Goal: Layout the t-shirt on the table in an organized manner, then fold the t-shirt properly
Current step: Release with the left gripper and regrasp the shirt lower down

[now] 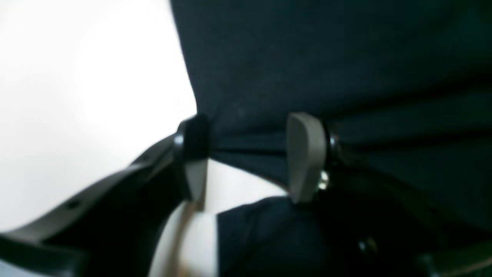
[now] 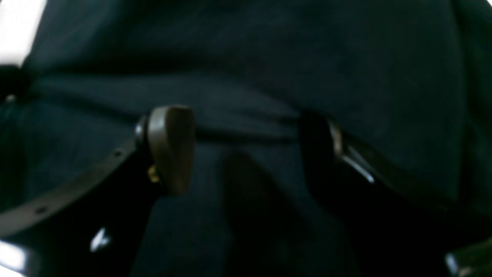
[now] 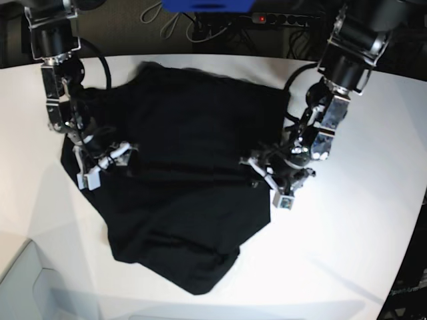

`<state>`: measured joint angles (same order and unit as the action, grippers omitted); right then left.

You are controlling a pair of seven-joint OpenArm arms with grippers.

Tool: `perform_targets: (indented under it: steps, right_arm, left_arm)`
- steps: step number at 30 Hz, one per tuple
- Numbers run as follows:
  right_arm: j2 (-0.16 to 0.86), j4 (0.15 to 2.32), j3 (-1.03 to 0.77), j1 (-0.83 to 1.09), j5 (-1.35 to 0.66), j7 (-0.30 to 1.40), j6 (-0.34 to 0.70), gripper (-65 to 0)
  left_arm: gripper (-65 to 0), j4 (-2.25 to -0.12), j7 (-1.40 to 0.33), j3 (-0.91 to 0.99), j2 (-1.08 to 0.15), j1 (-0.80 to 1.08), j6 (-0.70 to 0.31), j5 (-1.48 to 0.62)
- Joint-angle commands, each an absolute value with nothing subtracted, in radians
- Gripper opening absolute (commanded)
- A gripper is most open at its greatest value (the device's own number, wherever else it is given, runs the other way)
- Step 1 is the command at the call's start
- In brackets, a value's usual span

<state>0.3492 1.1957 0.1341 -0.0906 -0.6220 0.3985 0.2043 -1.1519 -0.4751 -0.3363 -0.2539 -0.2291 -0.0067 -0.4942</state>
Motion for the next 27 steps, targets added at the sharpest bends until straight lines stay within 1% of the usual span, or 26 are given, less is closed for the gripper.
perform_targets:
  steps: [1,6,9,11,15,19,23,27]
  right_arm:
    - [0.377,1.165,0.127,-0.124,-0.588,0.435,0.151,-21.5]
    - [0.415,1.106,0.127,-0.202,-0.588,0.317,0.151,-21.5]
    - [0.427,1.107,0.127,-0.223,-0.588,0.248,0.151,-21.5]
    - [0.429,1.129,0.127,-0.228,-0.588,0.234,0.151,-21.5]
    - [0.426,1.228,0.127,-0.174,-0.588,0.231,0.151,-21.5]
    - [0.423,1.368,0.124,-0.081,-0.588,0.228,0.151,-21.5]
    - [0.418,1.504,0.099,0.045,-0.588,0.226,0.150,-21.5]
    - [0.363,1.607,0.050,0.171,-0.588,0.234,0.150,-21.5]
  left_arm:
    - [-32.3,-1.198,-0.567,-0.302,-0.269,-0.189,0.013,-0.490]
    - [-32.3,-1.494,-0.647,-0.096,-0.265,-0.033,0.013,-0.486]
    - [-32.3,-1.609,-0.665,-0.008,-0.263,0.001,0.013,-0.490]
    - [-32.3,-1.646,-0.670,0.024,-0.263,0.007,0.013,-0.490]
    - [-32.3,-1.644,-0.659,0.036,-0.257,-0.005,0.013,-0.490]
    - [-32.3,-1.612,-0.668,0.039,-0.182,-0.036,0.013,-0.483]
    - [-32.2,-1.500,-0.661,0.033,-0.105,-0.088,0.013,-0.483]
    - [-32.2,-1.374,-0.659,0.033,-0.047,-0.151,0.013,-0.483]
